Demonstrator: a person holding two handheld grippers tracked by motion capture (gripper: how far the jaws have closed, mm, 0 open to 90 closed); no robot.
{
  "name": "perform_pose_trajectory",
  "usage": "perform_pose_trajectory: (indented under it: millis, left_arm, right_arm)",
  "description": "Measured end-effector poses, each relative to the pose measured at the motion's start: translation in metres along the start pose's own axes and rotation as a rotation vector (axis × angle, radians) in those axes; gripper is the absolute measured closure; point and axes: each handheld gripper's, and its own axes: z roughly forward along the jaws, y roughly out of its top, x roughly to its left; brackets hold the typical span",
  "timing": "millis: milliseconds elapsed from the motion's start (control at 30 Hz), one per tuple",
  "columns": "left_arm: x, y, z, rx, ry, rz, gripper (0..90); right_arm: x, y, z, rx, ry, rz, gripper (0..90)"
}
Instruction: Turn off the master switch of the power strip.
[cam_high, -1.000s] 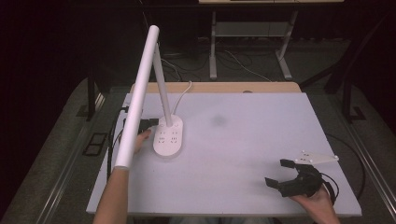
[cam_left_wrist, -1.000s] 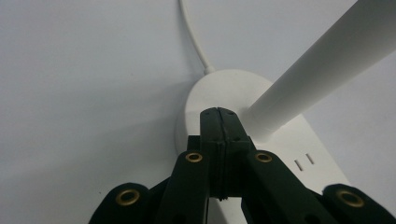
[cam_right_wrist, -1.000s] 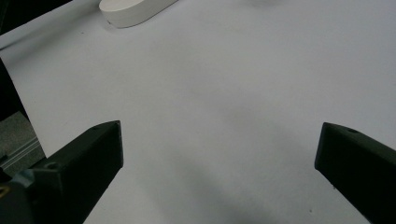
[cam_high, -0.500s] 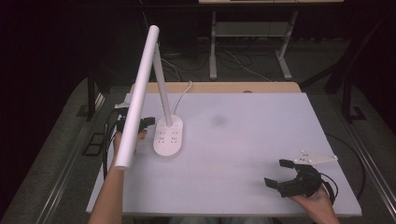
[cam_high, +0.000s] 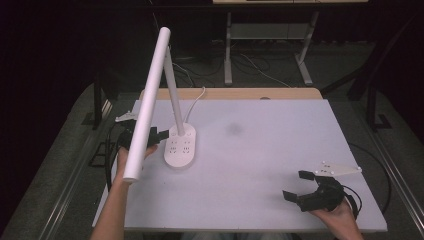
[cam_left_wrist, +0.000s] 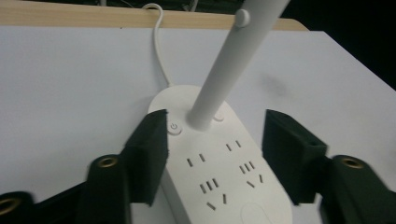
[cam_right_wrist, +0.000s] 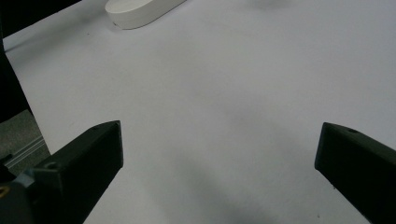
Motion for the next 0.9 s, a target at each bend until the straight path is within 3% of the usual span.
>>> perform_pose_trajectory:
  millis: [33, 200, 467, 900]
  left_arm:
    - [-0.002, -0.001, -0.002, -0.002, -0.004, -0.006, 32.6]
    - [-0.009, -0.009, -0.009, -0.015, -0.04, 0.001, 15.3]
    - [-0.024, -0.026, -0.014, 0.001, -0.062, 0.004, 0.8]
    - [-0.041, -0.053, -0.021, -0.028, -0.125, 0.028, 0.0]
  right_arm:
    - [0.0, 0.0, 0.0, 0.0, 0.0, 0.0, 0.4]
    - [0.0, 0.0, 0.001, 0.0, 0.001, -0.007, 0.4]
    - [0.001, 0.001, 0.001, 0.0, 0.004, -0.004, 0.4]
    - [0.002, 0.001, 0.001, -0.001, 0.004, -0.01, 0.4]
